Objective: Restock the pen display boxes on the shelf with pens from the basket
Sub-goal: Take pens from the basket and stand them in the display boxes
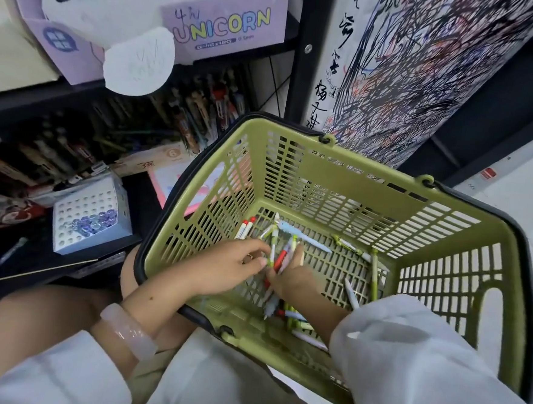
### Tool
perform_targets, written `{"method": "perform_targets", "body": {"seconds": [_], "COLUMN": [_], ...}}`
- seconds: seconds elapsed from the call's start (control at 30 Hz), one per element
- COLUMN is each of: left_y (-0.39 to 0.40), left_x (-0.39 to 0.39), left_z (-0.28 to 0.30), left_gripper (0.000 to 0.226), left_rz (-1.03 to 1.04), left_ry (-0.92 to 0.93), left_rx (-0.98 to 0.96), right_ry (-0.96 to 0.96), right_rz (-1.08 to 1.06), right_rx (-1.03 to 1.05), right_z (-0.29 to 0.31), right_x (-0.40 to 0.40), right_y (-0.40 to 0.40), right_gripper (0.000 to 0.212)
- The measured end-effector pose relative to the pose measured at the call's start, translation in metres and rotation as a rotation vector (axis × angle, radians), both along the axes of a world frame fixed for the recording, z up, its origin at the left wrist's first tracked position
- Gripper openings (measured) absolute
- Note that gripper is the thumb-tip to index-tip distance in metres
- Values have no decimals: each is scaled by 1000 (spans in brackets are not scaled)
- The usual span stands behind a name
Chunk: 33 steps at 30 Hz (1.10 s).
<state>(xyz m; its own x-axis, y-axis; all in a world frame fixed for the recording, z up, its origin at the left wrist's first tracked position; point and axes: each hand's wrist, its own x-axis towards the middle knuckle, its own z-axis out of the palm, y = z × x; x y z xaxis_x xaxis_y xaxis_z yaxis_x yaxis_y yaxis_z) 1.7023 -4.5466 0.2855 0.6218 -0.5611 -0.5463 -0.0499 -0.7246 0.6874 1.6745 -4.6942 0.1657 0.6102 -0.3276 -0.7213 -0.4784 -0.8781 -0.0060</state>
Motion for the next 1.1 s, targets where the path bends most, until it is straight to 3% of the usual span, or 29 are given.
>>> {"method": "perform_targets", "body": {"seconds": [0.2,0.37,0.6,0.73,0.93,1.0,1.1], "left_y": [7,6,2,4,8,9,12], "left_x": [0,-1,0,2,10,6,5], "left_z": [-4,-4,2,10,17,22,37], "left_gripper": [36,35,33,31,37,49,53], "left_rz": [56,57,84,162,412,557,676], "left_ry": [22,18,12,-22,-9,78,381], "left_rx": [-21,-19,-53,-47,-174,-318,-622], "right_ry": [-184,-207,-278,-262,-344,-321,-360], "right_rz": [-70,27,7,-242,-499,-581,-546], "right_rx": [81,-31,55,417,1205,1568,1793], "right_z": [-2,-10,-13,4,88,122,159], "right_x": [1,10,5,7,32,39,47], "right_y": [20,24,17,-4,-12,-3,18], "right_gripper": [95,89,87,64,17,18,32]}}
